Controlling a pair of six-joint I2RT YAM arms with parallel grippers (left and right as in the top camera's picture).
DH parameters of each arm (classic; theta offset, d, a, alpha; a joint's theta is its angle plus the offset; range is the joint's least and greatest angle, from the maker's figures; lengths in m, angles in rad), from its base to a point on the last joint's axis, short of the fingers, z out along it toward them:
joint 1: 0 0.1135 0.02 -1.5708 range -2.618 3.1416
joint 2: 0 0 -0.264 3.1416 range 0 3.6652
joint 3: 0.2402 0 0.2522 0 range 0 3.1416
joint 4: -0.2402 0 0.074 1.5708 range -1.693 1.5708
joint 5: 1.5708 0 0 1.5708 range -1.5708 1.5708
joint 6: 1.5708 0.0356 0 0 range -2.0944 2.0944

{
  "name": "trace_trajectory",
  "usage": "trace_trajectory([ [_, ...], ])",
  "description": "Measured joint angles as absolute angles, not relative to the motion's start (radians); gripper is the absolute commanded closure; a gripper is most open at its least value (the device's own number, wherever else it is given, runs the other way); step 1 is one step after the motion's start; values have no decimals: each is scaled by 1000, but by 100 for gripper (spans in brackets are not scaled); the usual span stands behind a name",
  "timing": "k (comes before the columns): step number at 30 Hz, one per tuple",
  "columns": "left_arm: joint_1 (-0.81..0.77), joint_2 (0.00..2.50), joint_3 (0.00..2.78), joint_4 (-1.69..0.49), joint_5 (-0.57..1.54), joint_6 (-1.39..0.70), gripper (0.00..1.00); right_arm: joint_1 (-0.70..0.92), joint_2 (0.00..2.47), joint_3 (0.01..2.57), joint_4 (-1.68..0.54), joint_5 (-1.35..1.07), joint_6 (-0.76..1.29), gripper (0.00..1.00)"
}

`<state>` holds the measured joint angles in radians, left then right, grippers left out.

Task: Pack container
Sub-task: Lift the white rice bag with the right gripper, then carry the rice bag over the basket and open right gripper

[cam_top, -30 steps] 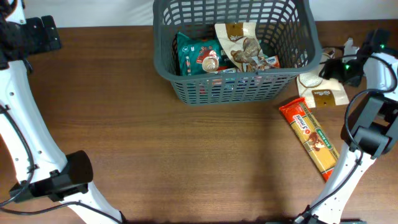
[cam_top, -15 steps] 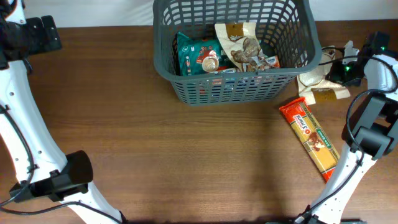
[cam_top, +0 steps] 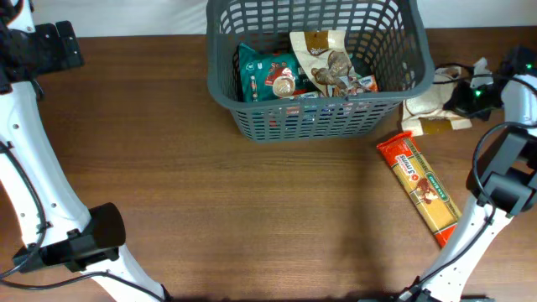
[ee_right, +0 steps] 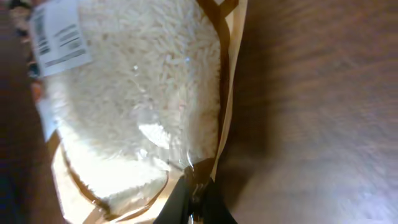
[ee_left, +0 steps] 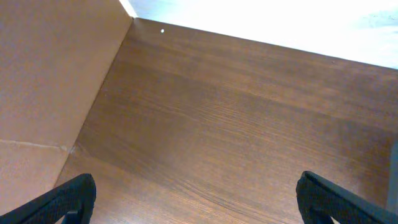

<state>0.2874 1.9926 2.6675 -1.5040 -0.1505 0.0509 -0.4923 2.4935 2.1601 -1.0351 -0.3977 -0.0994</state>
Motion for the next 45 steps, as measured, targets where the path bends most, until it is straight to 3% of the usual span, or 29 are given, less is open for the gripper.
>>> trace_trajectory([
  [17, 287, 1993, 2667, -1504, -150, 51, 1, -531, 2503, 2713, -1288, -445, -47, 96],
  [28, 287, 1993, 2667, -1504, -150, 51, 1, -527, 2496, 3092, -1327, -557, 93, 96],
  [35, 287, 1993, 2667, -1504, -150, 51, 1, -466, 2412, 3106, -1325, -628, 136, 96],
  [45, 287, 1993, 2667, -1504, -150, 51, 1, -236, 2273, 3106, -1325, -659, 149, 96],
])
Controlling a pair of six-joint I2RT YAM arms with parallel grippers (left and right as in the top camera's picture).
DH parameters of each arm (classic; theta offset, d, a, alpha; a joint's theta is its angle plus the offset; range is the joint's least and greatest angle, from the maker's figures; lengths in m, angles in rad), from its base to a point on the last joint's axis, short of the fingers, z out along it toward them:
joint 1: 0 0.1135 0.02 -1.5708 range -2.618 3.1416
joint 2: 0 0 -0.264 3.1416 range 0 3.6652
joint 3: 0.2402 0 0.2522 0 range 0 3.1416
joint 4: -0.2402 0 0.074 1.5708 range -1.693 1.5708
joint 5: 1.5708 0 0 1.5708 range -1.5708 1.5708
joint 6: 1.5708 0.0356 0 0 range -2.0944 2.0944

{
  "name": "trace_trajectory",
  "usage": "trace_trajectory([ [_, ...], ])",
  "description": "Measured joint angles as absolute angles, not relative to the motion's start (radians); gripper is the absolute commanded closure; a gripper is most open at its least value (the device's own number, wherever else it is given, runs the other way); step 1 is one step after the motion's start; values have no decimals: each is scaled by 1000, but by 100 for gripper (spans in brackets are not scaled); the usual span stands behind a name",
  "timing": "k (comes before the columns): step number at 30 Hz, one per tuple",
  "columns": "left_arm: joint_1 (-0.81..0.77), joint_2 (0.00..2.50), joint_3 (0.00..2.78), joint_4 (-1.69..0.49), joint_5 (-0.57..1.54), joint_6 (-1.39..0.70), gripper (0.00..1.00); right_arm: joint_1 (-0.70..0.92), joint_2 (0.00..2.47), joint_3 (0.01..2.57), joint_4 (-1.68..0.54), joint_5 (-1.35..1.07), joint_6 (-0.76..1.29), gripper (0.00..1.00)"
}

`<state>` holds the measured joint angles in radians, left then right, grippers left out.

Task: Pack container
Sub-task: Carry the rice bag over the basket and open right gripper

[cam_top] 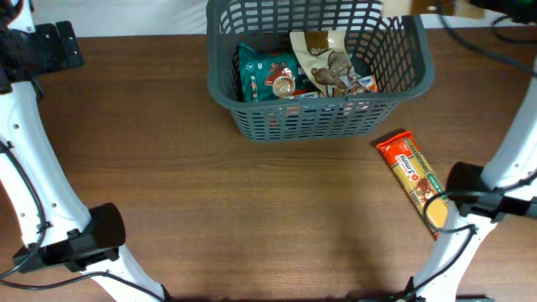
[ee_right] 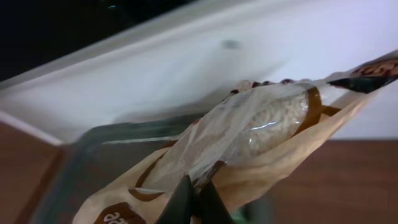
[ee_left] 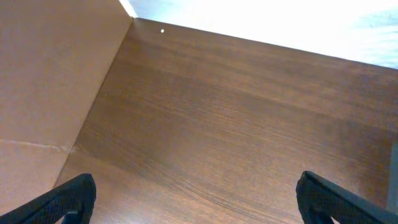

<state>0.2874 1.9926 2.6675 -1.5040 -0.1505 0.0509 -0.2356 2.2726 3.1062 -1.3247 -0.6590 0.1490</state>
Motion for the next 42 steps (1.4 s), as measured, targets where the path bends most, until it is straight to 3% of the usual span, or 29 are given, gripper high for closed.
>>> trace_trajectory([
  [4, 287, 1993, 2667, -1504, -150, 51, 1, -128, 2238, 3113, -1353, -636, 128, 96],
  [12, 287, 1993, 2667, -1504, -150, 51, 1, 58, 2231, 3037, -1465, -326, 45, 96],
  [25, 287, 1993, 2667, -1504, -150, 51, 1, 96, 2234, 2611, -1356, -128, 22, 96],
  [26, 287, 1993, 2667, -1504, -150, 51, 1, 97, 2235, 2590, -1357, -128, 22, 87],
  [28, 287, 1993, 2667, -1504, -150, 51, 1, 103, 2240, 2572, -1353, -132, 20, 55],
  [29, 287, 1993, 2667, -1504, -150, 51, 1, 106, 2240, 2571, -1351, -136, 22, 53],
  [42, 287, 1993, 2667, -1504, -150, 51, 1, 145, 2194, 2671, -1382, -139, 19, 56],
])
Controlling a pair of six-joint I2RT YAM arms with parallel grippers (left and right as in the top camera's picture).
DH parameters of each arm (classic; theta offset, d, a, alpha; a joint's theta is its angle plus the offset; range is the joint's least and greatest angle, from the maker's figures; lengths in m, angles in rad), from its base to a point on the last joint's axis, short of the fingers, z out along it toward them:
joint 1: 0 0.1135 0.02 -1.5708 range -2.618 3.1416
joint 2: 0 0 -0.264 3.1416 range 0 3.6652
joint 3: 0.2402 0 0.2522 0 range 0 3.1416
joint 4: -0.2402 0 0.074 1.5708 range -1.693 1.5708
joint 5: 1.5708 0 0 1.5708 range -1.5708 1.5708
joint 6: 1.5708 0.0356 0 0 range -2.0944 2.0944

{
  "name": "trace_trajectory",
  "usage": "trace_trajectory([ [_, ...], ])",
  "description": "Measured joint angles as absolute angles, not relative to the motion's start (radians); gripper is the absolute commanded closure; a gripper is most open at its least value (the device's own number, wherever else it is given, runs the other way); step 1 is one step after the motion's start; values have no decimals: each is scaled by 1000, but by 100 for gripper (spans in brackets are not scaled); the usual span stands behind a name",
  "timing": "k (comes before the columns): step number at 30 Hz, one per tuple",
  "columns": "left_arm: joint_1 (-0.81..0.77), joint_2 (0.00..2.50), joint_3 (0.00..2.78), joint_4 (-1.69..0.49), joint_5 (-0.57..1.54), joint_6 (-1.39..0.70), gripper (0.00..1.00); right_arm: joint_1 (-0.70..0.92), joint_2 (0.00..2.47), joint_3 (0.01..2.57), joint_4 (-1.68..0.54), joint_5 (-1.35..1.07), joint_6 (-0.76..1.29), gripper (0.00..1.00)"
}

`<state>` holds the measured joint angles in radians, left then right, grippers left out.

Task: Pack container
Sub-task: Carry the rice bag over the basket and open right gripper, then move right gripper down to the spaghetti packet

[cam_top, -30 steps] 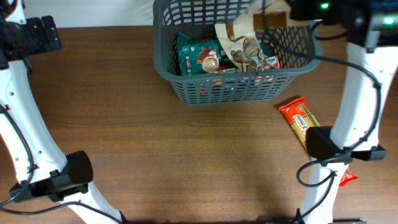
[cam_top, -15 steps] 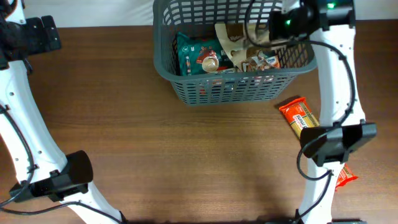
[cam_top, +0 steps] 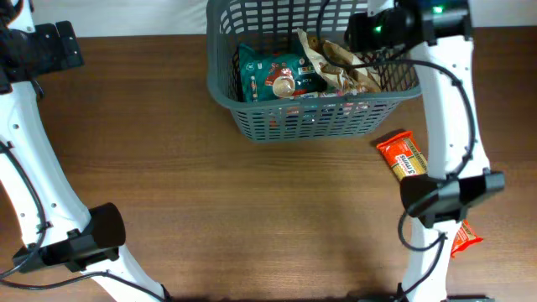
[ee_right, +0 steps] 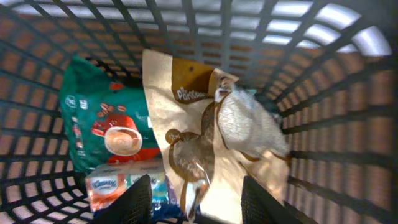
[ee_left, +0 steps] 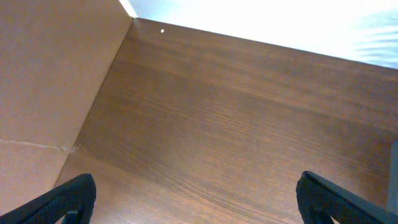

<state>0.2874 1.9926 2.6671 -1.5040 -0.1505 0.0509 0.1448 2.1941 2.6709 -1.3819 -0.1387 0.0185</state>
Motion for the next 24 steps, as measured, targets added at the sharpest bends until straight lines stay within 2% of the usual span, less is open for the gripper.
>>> trace_trajectory([
  [14, 287, 1993, 2667, -1504, -150, 51, 1, 92, 1827, 2709, -1461, 14, -36, 60],
  [17, 287, 1993, 2667, -1504, -150, 51, 1, 25, 1735, 2582, -1414, 23, -38, 60],
  [21, 287, 1993, 2667, -1503, -150, 51, 1, -81, 1544, 2262, -1280, 29, -47, 59],
  [24, 287, 1993, 2666, -1504, -150, 51, 1, -153, 1354, 1974, -1160, 55, -67, 53],
])
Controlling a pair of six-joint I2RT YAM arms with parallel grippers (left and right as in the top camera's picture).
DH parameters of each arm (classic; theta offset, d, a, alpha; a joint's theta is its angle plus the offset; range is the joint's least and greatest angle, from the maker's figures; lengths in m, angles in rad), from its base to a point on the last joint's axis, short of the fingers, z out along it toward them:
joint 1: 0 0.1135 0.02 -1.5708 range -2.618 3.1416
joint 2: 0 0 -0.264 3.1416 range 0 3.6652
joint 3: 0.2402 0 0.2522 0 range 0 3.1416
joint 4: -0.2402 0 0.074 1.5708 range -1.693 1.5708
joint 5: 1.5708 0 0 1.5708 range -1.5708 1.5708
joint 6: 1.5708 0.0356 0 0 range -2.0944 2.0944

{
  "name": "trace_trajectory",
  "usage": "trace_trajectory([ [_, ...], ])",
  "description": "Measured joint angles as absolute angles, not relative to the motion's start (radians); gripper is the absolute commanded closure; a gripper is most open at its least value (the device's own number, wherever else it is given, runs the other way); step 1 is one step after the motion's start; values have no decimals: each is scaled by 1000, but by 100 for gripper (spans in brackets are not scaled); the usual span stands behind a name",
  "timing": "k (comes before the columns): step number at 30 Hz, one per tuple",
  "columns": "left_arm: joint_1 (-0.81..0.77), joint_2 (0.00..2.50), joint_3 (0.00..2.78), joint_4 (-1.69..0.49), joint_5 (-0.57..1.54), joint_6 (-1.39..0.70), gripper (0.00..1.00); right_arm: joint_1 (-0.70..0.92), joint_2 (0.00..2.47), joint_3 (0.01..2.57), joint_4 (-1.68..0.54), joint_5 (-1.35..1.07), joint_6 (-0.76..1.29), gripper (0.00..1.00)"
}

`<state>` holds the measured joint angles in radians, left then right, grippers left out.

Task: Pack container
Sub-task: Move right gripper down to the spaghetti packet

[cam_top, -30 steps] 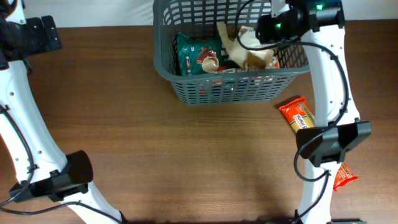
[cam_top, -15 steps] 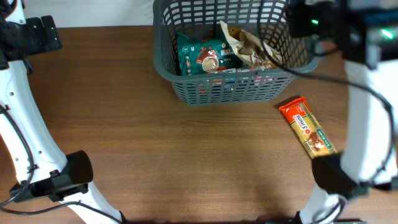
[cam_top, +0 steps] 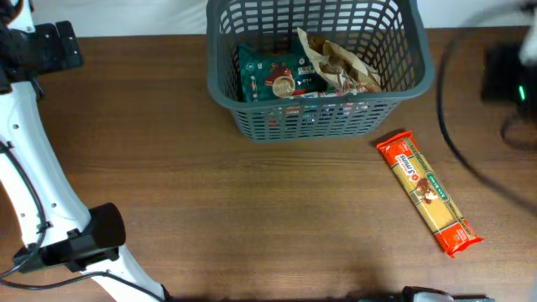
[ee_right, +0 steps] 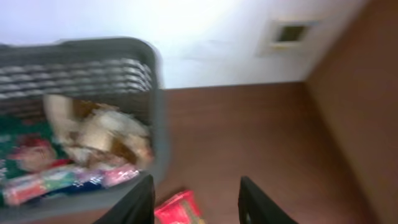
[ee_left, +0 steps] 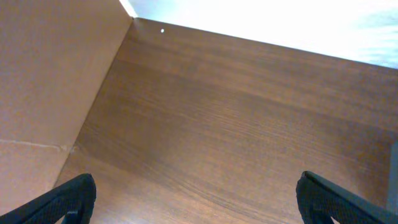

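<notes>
The grey mesh basket [cam_top: 319, 113] stands at the table's far middle. In it lie a clear-and-brown rice bag [cam_top: 340, 63], a green coffee bag [cam_top: 268, 75] and small tissue packs. A red-orange pasta pack [cam_top: 428, 195] lies flat on the table, right of and nearer than the basket. My right gripper [ee_right: 196, 202] is open and empty, right of the basket; its blurred view shows the basket wall [ee_right: 155, 124] and the pasta pack [ee_right: 177, 210] below. My left gripper [ee_left: 199, 199] stands open over bare wood at the far left.
The right arm [cam_top: 508, 71] is a dark blur at the table's right edge. The left arm's white links [cam_top: 33, 184] run down the left side. A brown board [ee_left: 43, 81] borders the table on the left.
My right gripper was open above the basket, over the rice bag lying there. Now it is out to the right of the basket, still open. The left arm has not moved.
My right gripper was shut on the rice bag on the table right of the basket. Then it held the bag in the air behind the basket. Then it was open over the basket with the bag inside, and now it is away at the right.
</notes>
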<state>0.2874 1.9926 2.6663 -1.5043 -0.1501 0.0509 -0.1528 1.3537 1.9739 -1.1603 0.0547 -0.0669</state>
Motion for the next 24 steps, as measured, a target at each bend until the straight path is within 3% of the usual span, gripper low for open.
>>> trace_trajectory([
  [8, 287, 1993, 2666, -1504, -150, 51, 1, -178, 961, 1442, -1110, 199, -120, 37],
  [10, 287, 1993, 2666, -1504, -150, 51, 1, -178, 960, 1350, -1118, 214, -122, 22],
  [16, 287, 1993, 2666, -1504, -150, 51, 1, -179, 1113, 1193, -1086, 216, -144, 0],
  [24, 287, 1993, 2666, -1504, -150, 51, 1, -180, 1409, 1193, -1035, 216, -250, 1],
])
